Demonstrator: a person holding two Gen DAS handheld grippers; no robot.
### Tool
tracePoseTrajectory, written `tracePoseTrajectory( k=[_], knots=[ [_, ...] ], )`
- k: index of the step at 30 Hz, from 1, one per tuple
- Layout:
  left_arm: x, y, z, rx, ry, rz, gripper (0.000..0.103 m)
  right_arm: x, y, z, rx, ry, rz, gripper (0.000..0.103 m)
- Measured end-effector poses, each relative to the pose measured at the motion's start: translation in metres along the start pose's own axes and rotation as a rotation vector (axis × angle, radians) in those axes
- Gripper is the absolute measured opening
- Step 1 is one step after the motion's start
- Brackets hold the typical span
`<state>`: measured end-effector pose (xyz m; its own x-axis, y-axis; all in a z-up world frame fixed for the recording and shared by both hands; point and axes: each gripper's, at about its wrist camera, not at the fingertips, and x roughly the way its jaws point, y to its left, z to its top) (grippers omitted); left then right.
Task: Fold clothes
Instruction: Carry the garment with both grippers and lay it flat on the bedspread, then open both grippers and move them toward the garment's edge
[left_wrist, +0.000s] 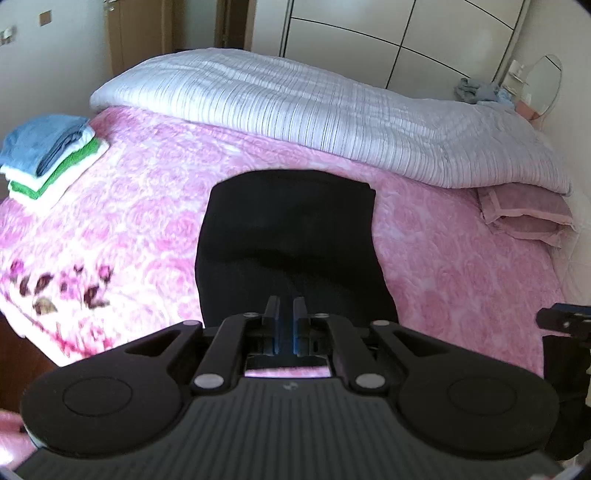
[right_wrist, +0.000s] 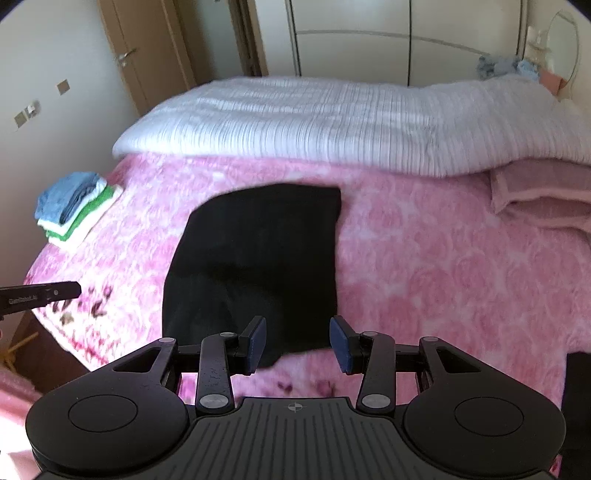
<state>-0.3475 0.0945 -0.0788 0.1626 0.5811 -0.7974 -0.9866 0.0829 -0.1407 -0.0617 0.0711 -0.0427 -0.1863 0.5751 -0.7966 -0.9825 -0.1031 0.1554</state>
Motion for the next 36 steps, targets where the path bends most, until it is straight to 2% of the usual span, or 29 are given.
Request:
tracePoseTrajectory(
  k=[9,15,26,36],
  knots=[
    [-0.02,-0.029,-0.078,0.027,0.088,0.09,0.011,0.002,-0.006,-0.058,-0.075,0.095,0.075,0.042],
    [-0.033,-0.045,-0.102,0.088,0.113,0.122,0.015,0.001,0.001,-0.087,-0.093,0.151,0.087,0.043],
    [-0.051,-0.039,-0.099,0.16,0.064,0.091,0.019,-0.007,0.026,-0.094,-0.094,0.139,0.059,0.043],
    [-0.05,0.005,-0.083,0.218,0.066,0.077,0.023,0.003,0.077,-0.093,-0.091,0.152,0.033,0.043]
  ],
)
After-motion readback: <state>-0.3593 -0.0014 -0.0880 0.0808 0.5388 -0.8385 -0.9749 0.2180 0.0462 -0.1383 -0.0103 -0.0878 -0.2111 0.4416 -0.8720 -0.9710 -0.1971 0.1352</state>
